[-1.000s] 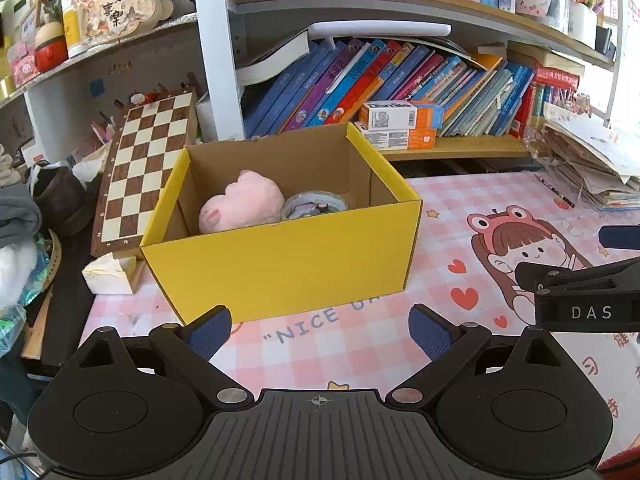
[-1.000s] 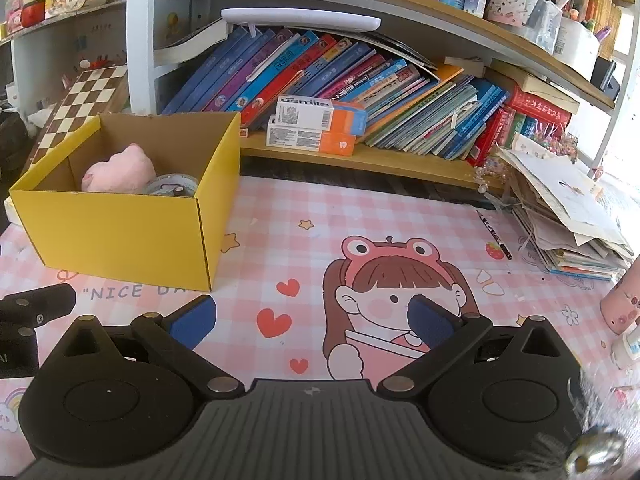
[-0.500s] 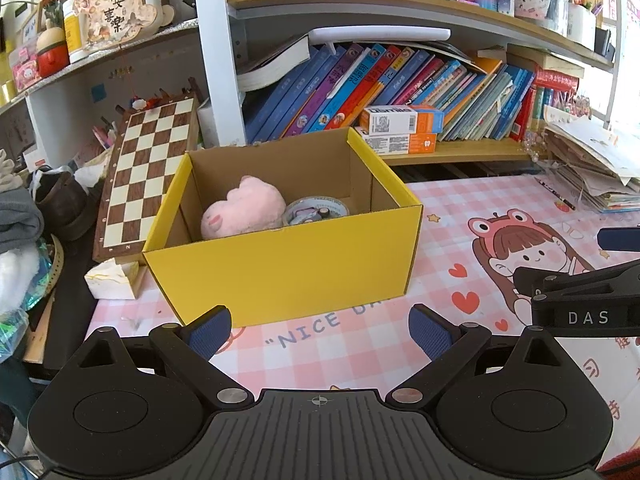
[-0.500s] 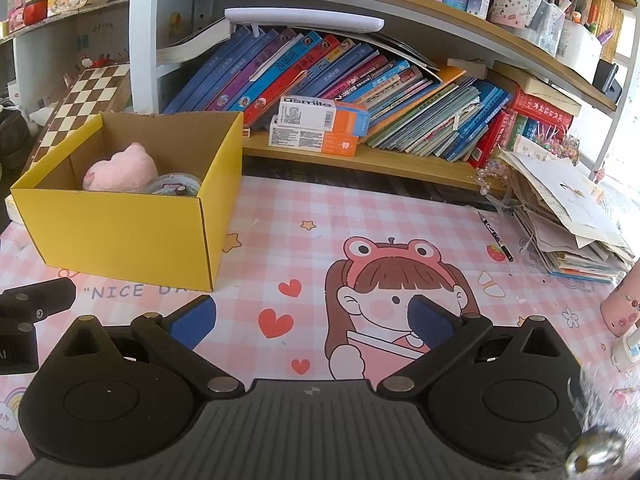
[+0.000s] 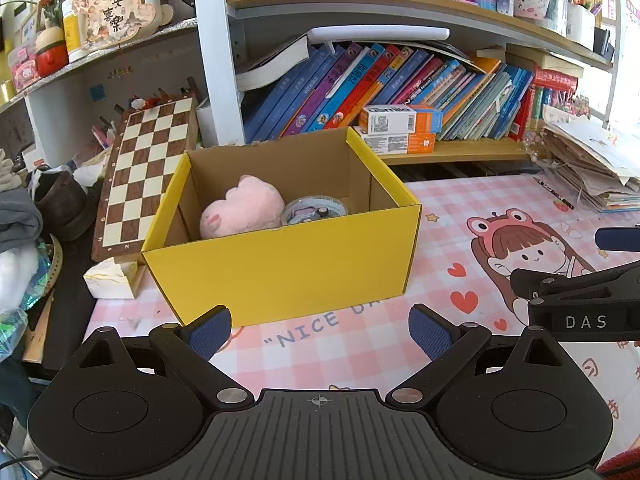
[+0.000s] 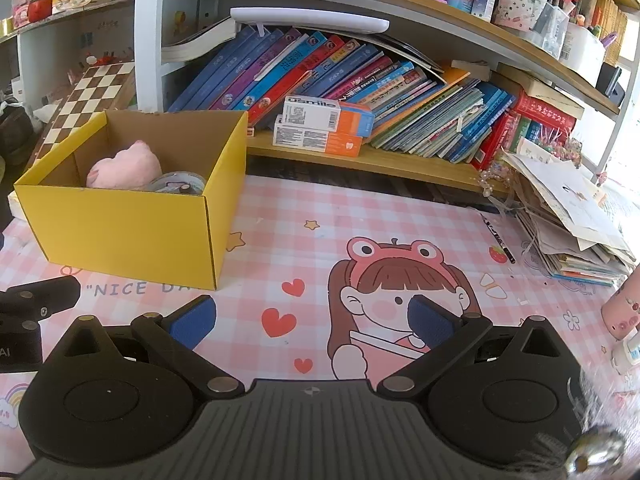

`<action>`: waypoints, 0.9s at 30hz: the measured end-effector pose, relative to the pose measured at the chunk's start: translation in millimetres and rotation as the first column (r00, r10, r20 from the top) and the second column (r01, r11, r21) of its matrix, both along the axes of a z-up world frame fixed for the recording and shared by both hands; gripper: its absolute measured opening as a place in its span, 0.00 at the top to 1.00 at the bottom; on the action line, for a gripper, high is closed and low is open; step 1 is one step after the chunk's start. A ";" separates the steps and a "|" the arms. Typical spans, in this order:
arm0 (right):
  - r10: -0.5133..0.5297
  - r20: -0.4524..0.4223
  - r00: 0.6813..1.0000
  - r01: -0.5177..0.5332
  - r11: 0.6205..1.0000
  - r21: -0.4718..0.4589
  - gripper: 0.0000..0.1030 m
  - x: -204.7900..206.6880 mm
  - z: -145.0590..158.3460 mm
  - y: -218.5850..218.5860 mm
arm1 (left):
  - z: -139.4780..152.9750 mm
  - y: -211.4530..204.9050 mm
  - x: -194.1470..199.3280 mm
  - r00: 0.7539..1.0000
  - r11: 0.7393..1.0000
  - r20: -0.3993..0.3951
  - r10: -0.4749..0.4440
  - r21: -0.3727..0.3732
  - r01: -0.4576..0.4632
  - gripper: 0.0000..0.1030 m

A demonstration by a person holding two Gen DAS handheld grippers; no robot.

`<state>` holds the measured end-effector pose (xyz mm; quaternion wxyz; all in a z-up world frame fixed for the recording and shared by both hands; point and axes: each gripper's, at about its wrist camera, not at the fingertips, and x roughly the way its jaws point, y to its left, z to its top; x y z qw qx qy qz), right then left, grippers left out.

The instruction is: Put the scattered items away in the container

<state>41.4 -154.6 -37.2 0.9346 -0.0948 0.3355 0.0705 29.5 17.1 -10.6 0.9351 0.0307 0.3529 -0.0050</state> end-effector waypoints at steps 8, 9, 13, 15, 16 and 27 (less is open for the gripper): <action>-0.002 -0.001 1.000 0.002 1.000 0.001 0.00 0.9 0.3 -0.1 | 0.2 0.4 -0.3 1.000 1.000 -0.002 0.004 -0.003 -0.004 0.06; -0.001 -0.001 1.000 0.001 1.000 0.001 0.00 1.0 0.2 -0.1 | 0.3 0.2 -0.3 1.000 1.000 -0.002 0.003 -0.002 -0.003 0.06; -0.002 -0.003 1.000 0.002 1.000 0.001 0.00 1.0 -0.4 -0.2 | 0.4 -0.7 -0.6 1.000 1.000 -0.002 0.001 0.000 -0.001 0.06; -0.003 -0.003 1.000 0.003 1.000 0.002 0.00 1.1 -0.6 -0.4 | 0.3 -0.8 -0.6 1.000 1.000 -0.003 0.000 0.000 0.000 0.06; -0.004 -0.004 1.000 0.004 1.000 0.002 0.00 1.2 -0.7 -0.4 | 0.3 -0.8 -0.6 1.000 1.000 -0.004 0.000 0.000 0.000 0.06; 0.000 -0.005 1.000 0.000 1.000 -0.001 0.00 0.0 -1.2 0.8 | 0.4 -0.6 -0.2 1.000 1.000 -0.006 0.000 0.001 0.000 0.05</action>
